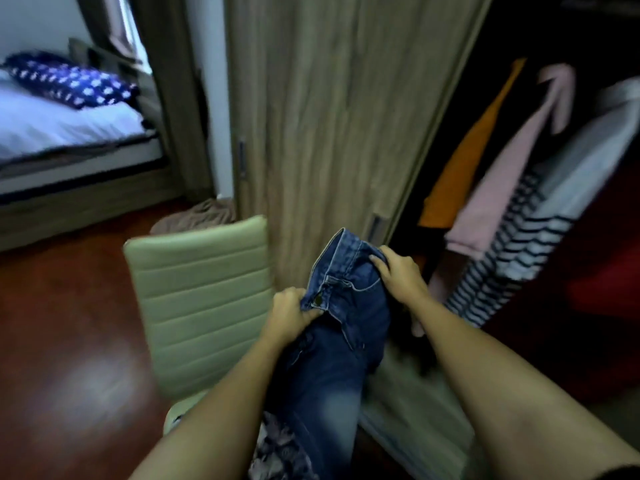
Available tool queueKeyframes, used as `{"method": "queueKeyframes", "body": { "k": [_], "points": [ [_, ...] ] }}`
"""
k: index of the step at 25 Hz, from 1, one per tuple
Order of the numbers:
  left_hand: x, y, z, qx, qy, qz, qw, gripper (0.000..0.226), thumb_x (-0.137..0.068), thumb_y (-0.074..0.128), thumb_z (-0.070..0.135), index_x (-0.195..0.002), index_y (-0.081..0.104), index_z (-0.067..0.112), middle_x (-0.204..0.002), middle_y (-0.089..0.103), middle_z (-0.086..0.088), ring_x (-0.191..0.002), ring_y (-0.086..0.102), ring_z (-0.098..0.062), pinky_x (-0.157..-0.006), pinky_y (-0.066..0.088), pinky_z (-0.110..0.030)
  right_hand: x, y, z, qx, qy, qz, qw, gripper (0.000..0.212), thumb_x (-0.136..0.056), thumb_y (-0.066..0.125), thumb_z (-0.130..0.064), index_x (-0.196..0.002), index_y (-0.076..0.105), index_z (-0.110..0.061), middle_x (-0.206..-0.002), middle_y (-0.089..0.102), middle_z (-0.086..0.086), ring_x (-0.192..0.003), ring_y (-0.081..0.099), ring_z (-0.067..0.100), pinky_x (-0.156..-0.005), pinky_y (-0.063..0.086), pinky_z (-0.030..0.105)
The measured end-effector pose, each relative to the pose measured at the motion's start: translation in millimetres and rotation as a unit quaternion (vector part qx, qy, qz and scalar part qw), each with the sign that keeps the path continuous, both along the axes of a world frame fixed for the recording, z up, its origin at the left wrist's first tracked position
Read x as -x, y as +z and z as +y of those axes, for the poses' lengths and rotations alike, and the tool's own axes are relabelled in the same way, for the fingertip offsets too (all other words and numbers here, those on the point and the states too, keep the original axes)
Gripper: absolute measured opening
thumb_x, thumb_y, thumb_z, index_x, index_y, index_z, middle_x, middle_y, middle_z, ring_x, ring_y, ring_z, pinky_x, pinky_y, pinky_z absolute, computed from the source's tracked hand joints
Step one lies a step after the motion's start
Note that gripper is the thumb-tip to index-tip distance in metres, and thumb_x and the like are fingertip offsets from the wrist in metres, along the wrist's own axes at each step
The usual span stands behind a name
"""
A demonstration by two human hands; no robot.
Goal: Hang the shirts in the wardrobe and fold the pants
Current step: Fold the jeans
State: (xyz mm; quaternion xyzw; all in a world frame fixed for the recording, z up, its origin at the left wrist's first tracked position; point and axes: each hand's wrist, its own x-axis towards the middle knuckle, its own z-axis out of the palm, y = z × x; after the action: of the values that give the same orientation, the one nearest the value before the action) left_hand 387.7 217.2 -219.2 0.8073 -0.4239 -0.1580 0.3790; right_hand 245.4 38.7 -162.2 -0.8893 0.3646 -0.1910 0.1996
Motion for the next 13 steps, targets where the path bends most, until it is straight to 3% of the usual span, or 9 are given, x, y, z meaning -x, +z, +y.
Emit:
{"method": "queueKeyframes", "body": {
  "k": [5,7,10,12,13],
  "points": [
    [20,153,-62,0.075,-0.113,-0.138,0.981,0.032,-0.074,0.076,0.036,-0.084,0.068,0.007,-0.077,0.055,-0.005,-0.075,0.054,-0.021,-0.064,0.033,-0.027,75,128,-23,0.091,-0.097,-0.138,0.981,0.026,-0.093,0.048,-0.04,-0.096,0.059,-0.017,-0.093,0.068,0.02,-0.089,0.062,0.039,-0.064,0.038,0.033],
    [34,215,-78,0.106,-0.17,-0.141,0.969,0.026,-0.071,0.079,0.031,-0.081,0.07,0.009,-0.071,0.061,-0.003,-0.068,0.055,-0.014,-0.06,0.037,-0.025,106,174,-25,0.105,-0.12,-0.185,0.97,0.035,-0.087,0.05,-0.054,-0.098,0.059,-0.022,-0.095,0.07,0.013,-0.093,0.064,0.033,-0.069,0.044,0.034],
    [59,293,-88,0.136,-0.249,-0.119,0.951,0.015,-0.068,0.082,0.024,-0.069,0.068,0.017,-0.063,0.064,0.006,-0.056,0.055,0.002,-0.055,0.044,-0.017,137,236,-19,0.147,-0.113,-0.225,0.956,0.051,-0.078,0.057,-0.062,-0.117,0.054,-0.031,-0.101,0.067,-0.007,-0.094,0.062,0.013,-0.081,0.049,0.032],
    [67,330,-92,0.132,-0.289,-0.146,0.937,0.015,-0.069,0.081,0.025,-0.072,0.068,0.018,-0.064,0.063,0.008,-0.057,0.055,0.005,-0.057,0.045,-0.017,146,271,-17,0.198,-0.125,-0.253,0.939,0.05,-0.075,0.054,-0.067,-0.113,0.054,-0.033,-0.1,0.068,-0.004,-0.092,0.065,0.016,-0.079,0.052,0.034],
    [68,346,-94,0.132,-0.302,-0.168,0.929,0.018,-0.07,0.08,0.026,-0.082,0.068,0.018,-0.073,0.066,0.007,-0.067,0.059,0.002,-0.063,0.048,-0.021,151,289,-16,0.221,-0.131,-0.262,0.93,0.046,-0.075,0.051,-0.067,-0.105,0.055,-0.033,-0.095,0.068,-0.002,-0.089,0.066,0.02,-0.076,0.053,0.037]
  ]
}}
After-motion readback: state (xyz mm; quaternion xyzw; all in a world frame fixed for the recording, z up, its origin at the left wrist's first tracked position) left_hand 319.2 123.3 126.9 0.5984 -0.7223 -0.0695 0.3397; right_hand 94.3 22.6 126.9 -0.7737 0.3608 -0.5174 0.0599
